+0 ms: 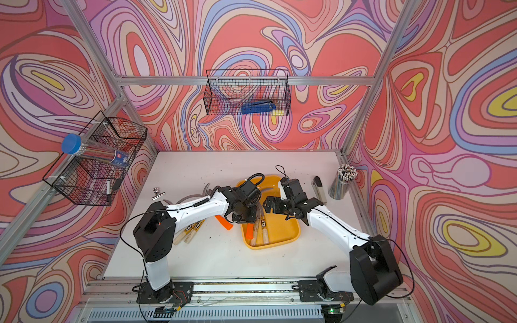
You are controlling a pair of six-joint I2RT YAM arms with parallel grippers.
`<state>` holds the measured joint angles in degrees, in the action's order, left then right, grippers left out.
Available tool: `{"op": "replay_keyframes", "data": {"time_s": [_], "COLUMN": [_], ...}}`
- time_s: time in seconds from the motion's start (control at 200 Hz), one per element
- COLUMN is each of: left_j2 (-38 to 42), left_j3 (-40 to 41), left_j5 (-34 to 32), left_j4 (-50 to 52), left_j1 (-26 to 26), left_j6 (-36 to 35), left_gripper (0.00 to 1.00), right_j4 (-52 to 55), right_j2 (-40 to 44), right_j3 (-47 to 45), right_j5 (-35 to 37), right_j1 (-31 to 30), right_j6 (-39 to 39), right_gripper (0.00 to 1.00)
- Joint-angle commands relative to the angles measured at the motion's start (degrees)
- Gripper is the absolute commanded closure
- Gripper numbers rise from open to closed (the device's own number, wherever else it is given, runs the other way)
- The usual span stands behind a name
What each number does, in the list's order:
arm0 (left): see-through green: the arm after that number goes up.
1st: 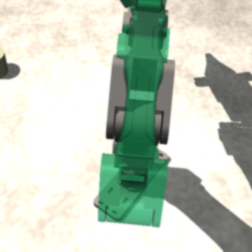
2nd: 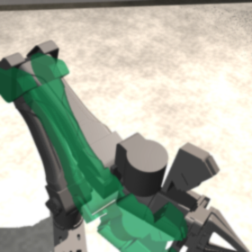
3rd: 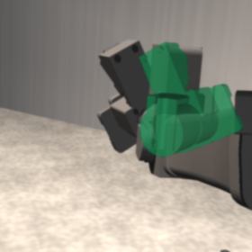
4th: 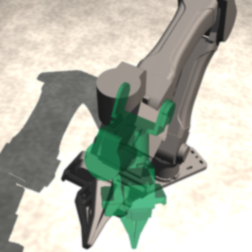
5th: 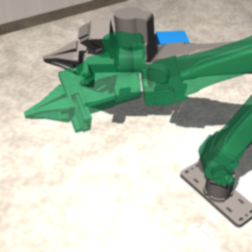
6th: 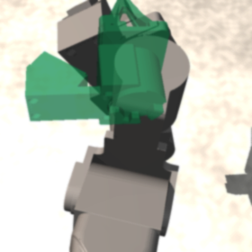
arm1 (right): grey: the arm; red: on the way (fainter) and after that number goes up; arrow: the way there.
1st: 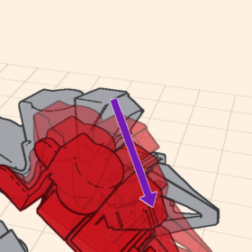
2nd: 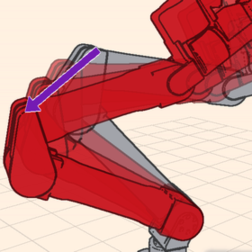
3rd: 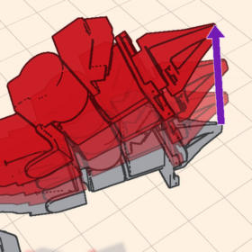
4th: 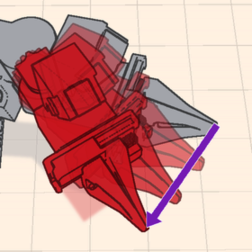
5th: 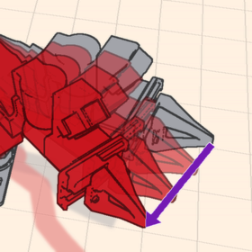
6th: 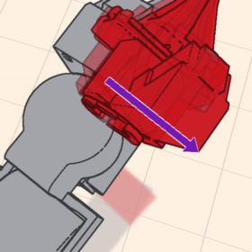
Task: Put small sickles into storage boxes
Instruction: Place the sickle in the storage box, then adjust the storage box at the center of the board.
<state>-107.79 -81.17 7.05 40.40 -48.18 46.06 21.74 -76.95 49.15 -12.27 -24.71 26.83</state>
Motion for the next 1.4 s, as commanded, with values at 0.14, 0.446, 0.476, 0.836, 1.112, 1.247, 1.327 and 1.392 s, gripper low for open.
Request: {"op": "replay_keyframes", "data": {"time_s": [0.14, 0.446, 0.476, 0.836, 1.112, 1.247, 1.327, 1.392], "left_j2": [0.6, 5.2, 5.6, 3.8, -2.5, -5.6, -6.8, -7.6], "left_j3": [-2.5, -1.6, -1.0, 1.7, -3.3, -7.1, -8.8, -9.9], "left_j5": [-0.5, -8.8, -9.2, -6.7, -1.7, 0.7, 1.6, 2.1], "left_j4": [0.5, 5.9, 5.9, 0.8, -4.4, -5.2, -5.6, -5.4], "left_j1": [-0.2, -0.1, 0.1, 4.8, 5.0, 5.0, 4.9, 4.9], "left_j6": [-1.1, -5.1, -5.2, -7.7, -9.2, -9.1, -9.1, -9.3], "left_gripper": [0.40, 0.00, 0.00, 0.00, 0.00, 0.00, 0.00, 0.00], "right_j4": [-1.1, -1.6, -1.7, -2.2, -1.6, -1.0, -0.5, -0.1], "right_j2": [-0.6, -0.7, -0.8, -1.2, -0.9, -0.1, 0.3, 0.6], "right_j3": [-0.9, -1.2, -1.2, -1.5, -1.2, -1.2, -0.9, -0.7], "right_j5": [-1.2, -1.9, -2.0, -3.1, -2.3, -2.0, -1.7, -1.5], "right_j1": [0.6, 0.6, 0.7, 0.7, 0.6, 0.7, 0.6, 0.7], "right_j6": [0.8, 0.8, 0.9, 1.2, 1.1, 1.2, 1.0, 0.8], "right_gripper": [0.02, 0.02, 0.01, 0.01, 0.02, 0.02, 0.02, 0.02]}}
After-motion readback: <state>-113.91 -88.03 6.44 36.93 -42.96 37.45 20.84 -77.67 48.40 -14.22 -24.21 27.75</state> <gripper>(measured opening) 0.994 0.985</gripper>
